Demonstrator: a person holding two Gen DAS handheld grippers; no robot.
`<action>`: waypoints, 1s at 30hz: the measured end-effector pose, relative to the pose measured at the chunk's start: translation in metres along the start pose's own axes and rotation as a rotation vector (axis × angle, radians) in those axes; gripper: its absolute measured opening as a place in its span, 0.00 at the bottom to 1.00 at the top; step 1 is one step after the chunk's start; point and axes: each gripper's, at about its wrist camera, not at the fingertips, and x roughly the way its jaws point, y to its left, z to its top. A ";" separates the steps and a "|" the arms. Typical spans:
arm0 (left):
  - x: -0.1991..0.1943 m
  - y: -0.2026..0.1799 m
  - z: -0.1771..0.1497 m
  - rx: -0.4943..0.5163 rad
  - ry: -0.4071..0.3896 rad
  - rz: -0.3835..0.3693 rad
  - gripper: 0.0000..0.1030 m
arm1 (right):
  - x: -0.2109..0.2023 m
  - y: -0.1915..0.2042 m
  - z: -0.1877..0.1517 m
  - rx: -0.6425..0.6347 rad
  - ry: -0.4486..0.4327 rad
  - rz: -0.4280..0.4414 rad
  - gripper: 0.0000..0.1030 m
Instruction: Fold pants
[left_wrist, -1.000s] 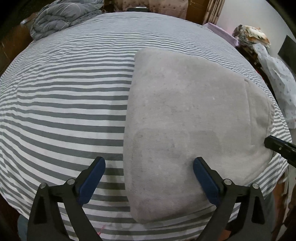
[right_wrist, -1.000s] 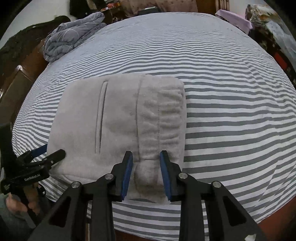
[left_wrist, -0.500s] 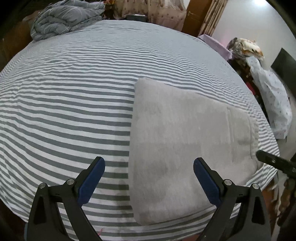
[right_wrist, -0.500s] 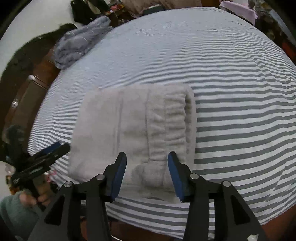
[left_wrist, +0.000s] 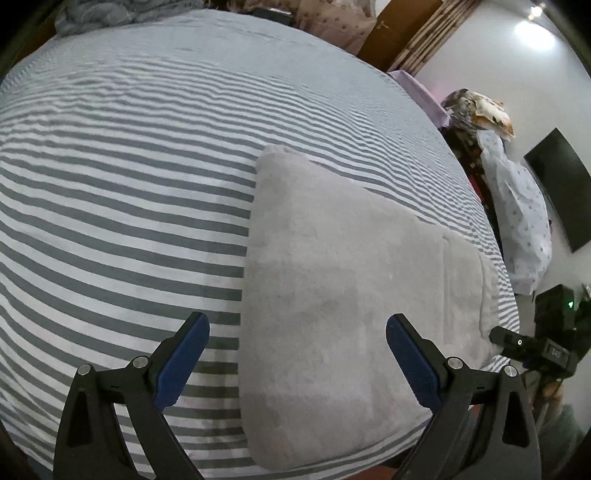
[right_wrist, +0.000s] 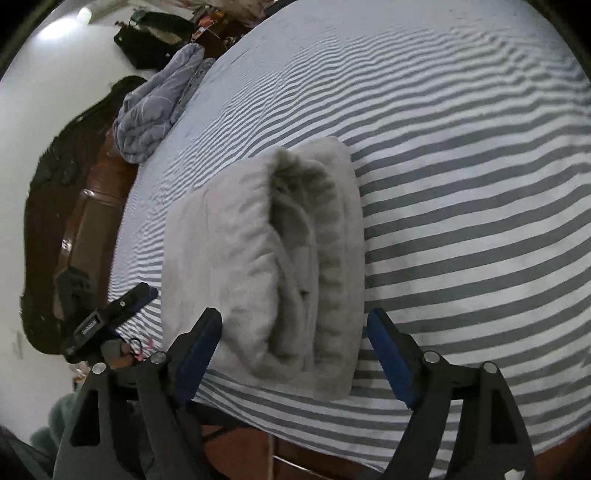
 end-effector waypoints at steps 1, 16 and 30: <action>0.002 0.002 0.001 -0.006 0.008 -0.003 0.94 | 0.002 -0.005 0.002 0.010 0.002 0.005 0.78; 0.036 0.025 0.008 -0.033 0.052 -0.012 0.94 | 0.034 -0.048 0.016 0.016 0.063 0.254 0.83; 0.054 0.001 0.019 0.043 0.043 -0.014 0.93 | 0.057 -0.031 0.039 -0.002 0.068 0.328 0.74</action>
